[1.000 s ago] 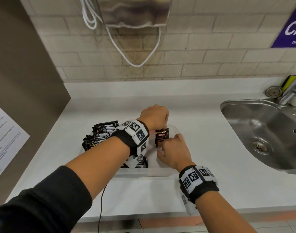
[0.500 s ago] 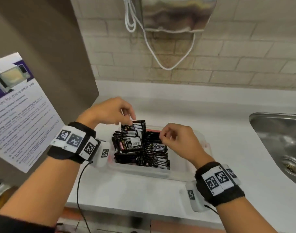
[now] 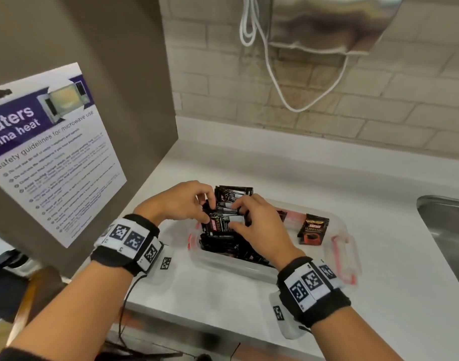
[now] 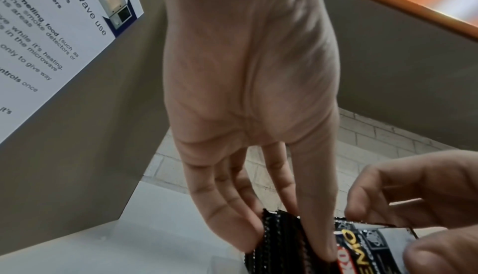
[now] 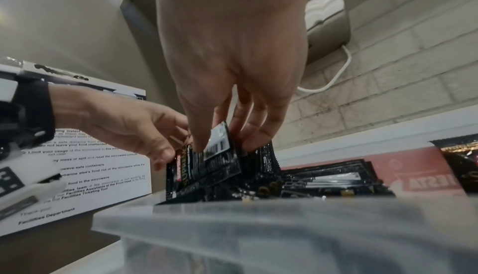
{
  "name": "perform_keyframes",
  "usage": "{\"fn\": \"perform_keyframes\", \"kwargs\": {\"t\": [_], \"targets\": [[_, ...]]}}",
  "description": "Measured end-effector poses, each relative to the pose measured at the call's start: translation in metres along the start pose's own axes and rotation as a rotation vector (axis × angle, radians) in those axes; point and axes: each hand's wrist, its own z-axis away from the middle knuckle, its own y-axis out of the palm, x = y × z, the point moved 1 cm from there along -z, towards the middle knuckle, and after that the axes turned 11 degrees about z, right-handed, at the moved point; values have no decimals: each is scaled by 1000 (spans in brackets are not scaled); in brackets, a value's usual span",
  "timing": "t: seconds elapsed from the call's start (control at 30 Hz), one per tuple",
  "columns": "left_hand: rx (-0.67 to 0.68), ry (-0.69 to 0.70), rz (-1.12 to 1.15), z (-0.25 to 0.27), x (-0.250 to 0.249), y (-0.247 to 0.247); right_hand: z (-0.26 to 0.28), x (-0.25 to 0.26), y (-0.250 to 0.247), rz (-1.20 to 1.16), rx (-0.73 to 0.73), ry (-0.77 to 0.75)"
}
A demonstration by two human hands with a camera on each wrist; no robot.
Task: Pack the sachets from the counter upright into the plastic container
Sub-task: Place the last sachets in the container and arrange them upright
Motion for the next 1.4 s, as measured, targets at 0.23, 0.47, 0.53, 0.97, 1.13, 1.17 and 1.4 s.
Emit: {"fn": "perform_keyframes", "kwargs": {"t": [0.23,0.47,0.53,0.97,1.13,1.17,1.4], "targets": [[-25,32,90,-4,9,3,1,3,7,-14,12,34],[-11,42,83,-8,15,2,-4,1,9,3,79,82],[15,51,88,-8,15,3,-4,0,9,-2,82,81],[173,118,244,-1,-23,-5,-3,-31,-23,-351,172,144],[127,161,288,-7,-31,-2,-2,-41,-23,-572,237,238],[123,174,286,-8,-31,-1,-1,-42,-23,-627,240,250],[82,239,366,-20,-43,13,1,-53,-29,-919,200,314]]}}
